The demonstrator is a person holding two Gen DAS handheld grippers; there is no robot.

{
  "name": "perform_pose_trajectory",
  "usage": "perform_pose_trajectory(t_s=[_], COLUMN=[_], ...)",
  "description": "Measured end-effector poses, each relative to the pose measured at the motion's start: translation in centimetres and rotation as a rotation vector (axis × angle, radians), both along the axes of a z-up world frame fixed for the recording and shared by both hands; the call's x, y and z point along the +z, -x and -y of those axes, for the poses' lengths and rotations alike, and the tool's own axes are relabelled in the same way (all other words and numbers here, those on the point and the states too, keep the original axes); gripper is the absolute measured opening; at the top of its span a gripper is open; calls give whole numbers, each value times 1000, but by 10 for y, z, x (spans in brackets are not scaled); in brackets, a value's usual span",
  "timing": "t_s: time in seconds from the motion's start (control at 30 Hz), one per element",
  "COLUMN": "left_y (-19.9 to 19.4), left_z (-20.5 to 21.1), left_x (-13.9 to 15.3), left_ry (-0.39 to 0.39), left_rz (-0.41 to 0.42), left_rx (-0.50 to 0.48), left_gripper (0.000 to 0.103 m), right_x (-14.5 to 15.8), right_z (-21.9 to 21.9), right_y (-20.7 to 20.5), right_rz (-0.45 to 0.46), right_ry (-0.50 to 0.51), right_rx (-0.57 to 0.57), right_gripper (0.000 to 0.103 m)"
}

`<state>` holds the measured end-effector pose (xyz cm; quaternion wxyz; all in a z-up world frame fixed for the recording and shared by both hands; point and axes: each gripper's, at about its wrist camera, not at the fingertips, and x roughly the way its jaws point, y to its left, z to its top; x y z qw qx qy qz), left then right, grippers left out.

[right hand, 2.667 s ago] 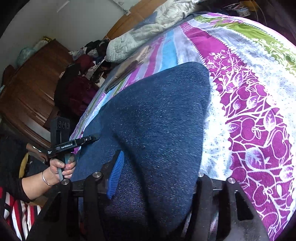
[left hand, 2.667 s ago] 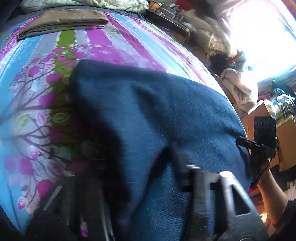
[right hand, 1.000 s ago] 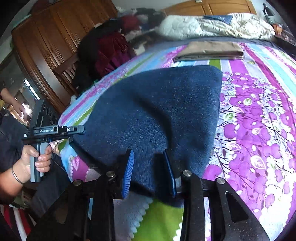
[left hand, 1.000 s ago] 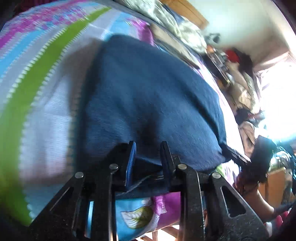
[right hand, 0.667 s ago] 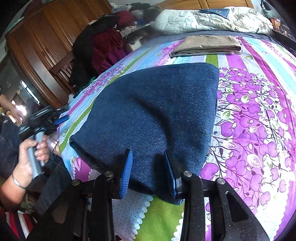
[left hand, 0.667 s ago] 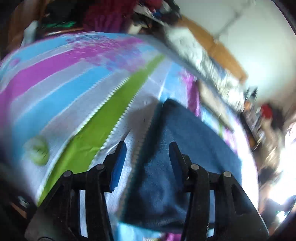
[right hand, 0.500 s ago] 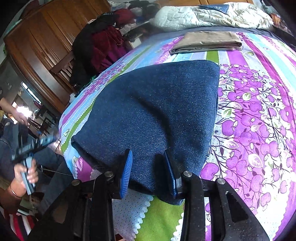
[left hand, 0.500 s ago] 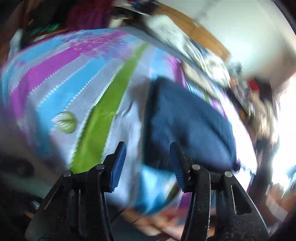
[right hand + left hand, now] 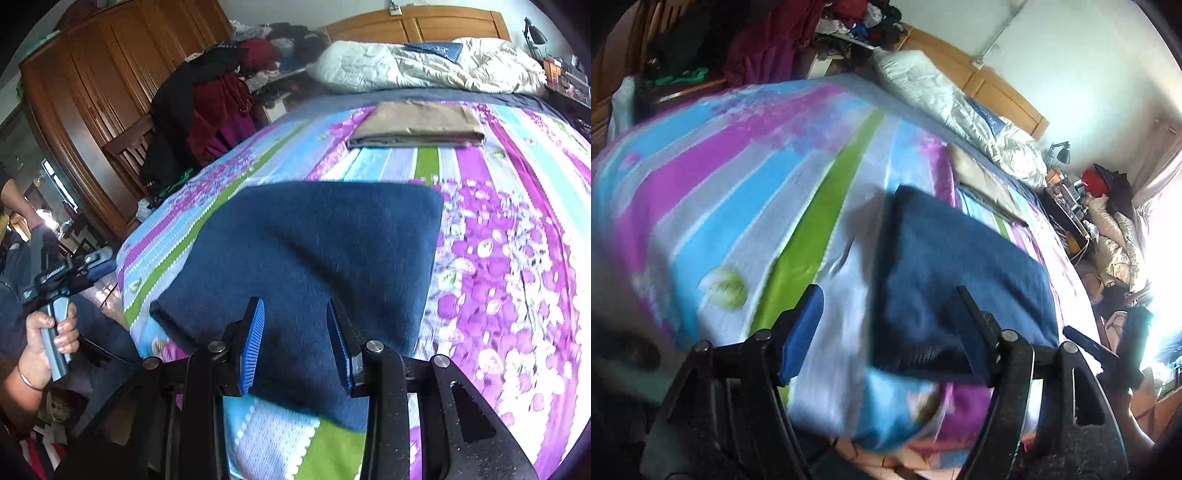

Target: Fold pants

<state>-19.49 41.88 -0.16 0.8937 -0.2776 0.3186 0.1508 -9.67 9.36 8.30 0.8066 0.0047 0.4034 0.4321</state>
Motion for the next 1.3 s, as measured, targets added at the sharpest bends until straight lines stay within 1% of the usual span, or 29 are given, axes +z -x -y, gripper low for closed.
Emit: perform_pose_trajectory(t_s=[0.07, 0.1, 0.2, 0.23, 0.3, 0.37, 0.4, 0.43, 0.47, 0.5, 0.57, 0.6, 0.63, 0.67, 0.7, 0.73, 0.77, 0.8, 0.87, 0.9, 0.93, 0.97, 1.0, 1.07, 1.13, 1.17, 1.2, 1.23, 1.3], left_y=[-35, -50, -109, -122, -151, -170, -181, -195, -203, -211, -226, -228, -230, -234, -237, -241, -244, -243, -231, -217, -207, -193, -178, -153, -127, -126, -126, -125, -143], left_z=[-10, -14, -16, -15, -13, -11, -12, -18, -22, -29, -38, -41, -51, -59, -61, -58, -53, -42, -23, -10, -2, 5, 14, 31, 51, 57, 63, 70, 75], left_x=[5, 5, 3, 1, -9, -19, -28, -41, -53, -66, -83, -87, -92, -94, -93, -89, -82, -70, -47, -33, -24, -15, -8, -1, -3, -8, -14, -21, -44], left_ry=[-7, -16, -30, -15, 76, 100, 105, 133, 175, 197, 135, 110, 122, 172, 187, 173, 137, 66, -77, -182, -248, -301, -324, -300, -264, -253, -251, -280, -370], left_rz=[25, 19, -2, 5, 37, 41, 27, 12, -5, -28, -92, -110, -116, -118, -137, -162, -193, -220, -211, -214, -218, -209, -199, -219, -244, -251, -261, -286, -368], left_rx=[-32, -31, -127, -150, -220, -238, -236, -232, -227, -211, -167, -143, -107, -88, -69, -55, -50, -58, -63, -52, -36, -19, -20, -40, -41, -46, -54, -54, -29], left_gripper=[72, 72, 71, 71, 71, 71, 67, 59, 58, 57, 30, 2, 3, 3, 3, 2, 2, 3, 33, 63, 79, 81, 82, 83, 92, 94, 97, 101, 103], right_x=[6, 8, 11, 11, 7, -4, -12, -19, -29, -36, -42, -43, -47, -48, -45, -37, -26, -16, 5, 11, 17, 22, 24, 24, 19, 13, 5, -6, -38], right_z=[-8, -13, -28, -31, -36, -44, -48, -52, -55, -56, -53, -51, -48, -43, -41, -37, -33, -29, -25, -23, -22, -22, -23, -32, -44, -51, -56, -59, -66], right_y=[-16, -24, -58, -68, -92, -113, -122, -130, -137, -142, -151, -157, -161, -167, -169, -167, -160, -152, -129, -118, -105, -94, -82, -59, -38, -30, -24, -18, -17], right_rz=[23, 26, 22, 14, -27, -65, -82, -96, -108, -114, -84, -78, -78, -91, -83, -49, -10, 24, 75, 81, 77, 62, 35, -14, -52, -73, -89, -98, -146], right_ry=[2, 9, 21, 17, 1, 14, 30, 43, 62, 73, 93, 118, 148, 168, 199, 228, 214, 196, 213, 222, 222, 218, 217, 227, 254, 274, 303, 331, 411], right_rx=[-20, -34, -93, -113, -144, -157, -161, -155, -152, -156, -194, -233, -279, -324, -367, -406, -413, -409, -385, -373, -361, -353, -342, -313, -283, -285, -305, -329, -372], right_gripper=[40, 40, 40, 40, 40, 40, 40, 40, 40, 36, 26, 21, 20, 16, 13, 17, 18, 18, 22, 28, 36, 39, 43, 44, 44, 45, 49, 59, 76])
